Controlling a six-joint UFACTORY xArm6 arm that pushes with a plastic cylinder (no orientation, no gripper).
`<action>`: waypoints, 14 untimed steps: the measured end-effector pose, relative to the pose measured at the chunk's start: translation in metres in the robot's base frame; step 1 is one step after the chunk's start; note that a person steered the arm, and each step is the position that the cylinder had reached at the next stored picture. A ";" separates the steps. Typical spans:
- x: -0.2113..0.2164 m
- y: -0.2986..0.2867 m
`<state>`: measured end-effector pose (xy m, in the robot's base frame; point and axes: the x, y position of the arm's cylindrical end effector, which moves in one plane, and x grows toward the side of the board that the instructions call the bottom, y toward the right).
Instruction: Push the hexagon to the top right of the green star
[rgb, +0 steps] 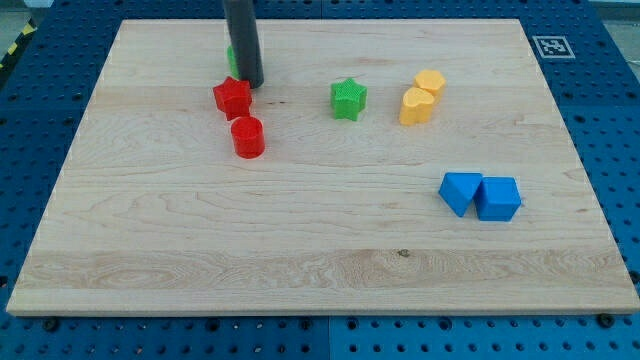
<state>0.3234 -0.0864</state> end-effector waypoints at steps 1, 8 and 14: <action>0.000 0.026; 0.031 0.270; 0.040 0.246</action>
<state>0.3632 0.1595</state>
